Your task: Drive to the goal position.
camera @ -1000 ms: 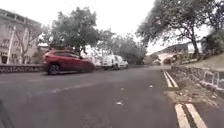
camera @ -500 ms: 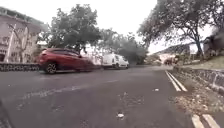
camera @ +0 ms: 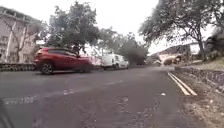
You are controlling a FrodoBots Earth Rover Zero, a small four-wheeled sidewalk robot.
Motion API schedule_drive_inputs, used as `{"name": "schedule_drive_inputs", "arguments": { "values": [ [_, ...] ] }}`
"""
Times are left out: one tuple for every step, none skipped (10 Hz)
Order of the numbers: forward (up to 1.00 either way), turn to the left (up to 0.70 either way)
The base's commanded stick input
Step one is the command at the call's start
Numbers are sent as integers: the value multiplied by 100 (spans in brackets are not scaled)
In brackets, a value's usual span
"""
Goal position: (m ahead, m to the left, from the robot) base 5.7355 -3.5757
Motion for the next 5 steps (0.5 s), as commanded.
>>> {"name": "schedule_drive_inputs", "arguments": {
  "values": [
    [70,-3],
    [70,-33],
    [70,-32],
    [70,-32],
    [70,0]
  ]
}}
